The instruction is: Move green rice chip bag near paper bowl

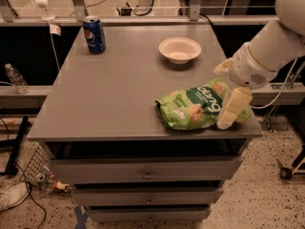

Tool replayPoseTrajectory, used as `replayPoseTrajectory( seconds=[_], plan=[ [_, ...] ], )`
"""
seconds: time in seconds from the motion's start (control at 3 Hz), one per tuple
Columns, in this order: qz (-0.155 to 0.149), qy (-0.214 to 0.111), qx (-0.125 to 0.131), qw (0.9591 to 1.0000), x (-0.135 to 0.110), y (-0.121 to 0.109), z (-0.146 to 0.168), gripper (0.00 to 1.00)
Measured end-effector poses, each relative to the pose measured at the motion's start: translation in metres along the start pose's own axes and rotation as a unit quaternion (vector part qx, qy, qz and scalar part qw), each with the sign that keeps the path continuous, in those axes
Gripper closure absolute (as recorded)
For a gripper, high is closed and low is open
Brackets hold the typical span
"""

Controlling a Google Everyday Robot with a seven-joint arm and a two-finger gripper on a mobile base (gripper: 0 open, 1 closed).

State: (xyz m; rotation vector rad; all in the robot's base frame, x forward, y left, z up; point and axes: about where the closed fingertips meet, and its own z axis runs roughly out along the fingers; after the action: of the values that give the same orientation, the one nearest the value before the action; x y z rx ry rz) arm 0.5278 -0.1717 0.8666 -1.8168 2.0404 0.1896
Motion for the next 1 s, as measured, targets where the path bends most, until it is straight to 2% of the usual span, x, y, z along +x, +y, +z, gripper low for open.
replayPoseTrajectory(
  seconds=[0.33, 0.67, 1.0],
  plan=[
    [-0.011, -0.01, -0.013, 0.9998, -0.008, -0.005, 0.016, 0.18],
    [-0.017, -0.015, -0.032, 0.9992, -0.014, -0.004, 0.031, 0.41],
    [-0.019, -0.017, -0.033, 0.9991, -0.018, -0.008, 0.028, 0.64]
  ],
)
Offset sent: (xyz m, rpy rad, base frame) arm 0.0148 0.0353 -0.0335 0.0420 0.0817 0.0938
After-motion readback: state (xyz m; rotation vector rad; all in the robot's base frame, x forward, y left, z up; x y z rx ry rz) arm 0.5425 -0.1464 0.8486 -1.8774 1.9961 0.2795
